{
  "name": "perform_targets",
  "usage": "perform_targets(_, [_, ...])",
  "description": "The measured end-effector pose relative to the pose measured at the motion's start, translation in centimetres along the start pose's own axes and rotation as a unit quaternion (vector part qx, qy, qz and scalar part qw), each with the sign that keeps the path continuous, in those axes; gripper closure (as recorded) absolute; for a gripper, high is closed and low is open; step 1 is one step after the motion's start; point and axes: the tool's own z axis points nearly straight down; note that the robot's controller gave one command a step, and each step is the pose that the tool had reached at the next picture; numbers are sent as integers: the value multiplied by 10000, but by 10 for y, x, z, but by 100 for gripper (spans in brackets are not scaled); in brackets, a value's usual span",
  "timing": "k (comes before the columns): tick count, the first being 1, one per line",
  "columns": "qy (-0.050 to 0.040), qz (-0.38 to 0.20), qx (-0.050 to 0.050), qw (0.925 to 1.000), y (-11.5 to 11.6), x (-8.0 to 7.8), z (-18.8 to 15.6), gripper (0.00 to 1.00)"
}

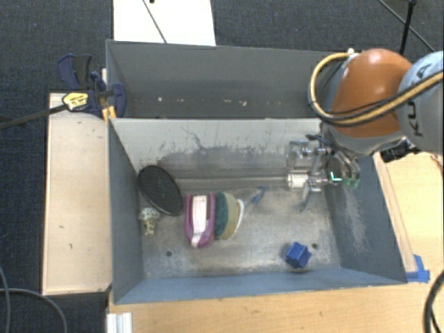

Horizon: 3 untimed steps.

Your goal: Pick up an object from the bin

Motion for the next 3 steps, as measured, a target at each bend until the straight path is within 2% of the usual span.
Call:
perform_targets(1, [-2,-381,-3,9993,27,-6,107,0])
perform_targets(2, [-28,-1900,7,9818,19,71,57,0])
perform_targets(3, [-25,-3591,2,9333,-14,95,105,0])
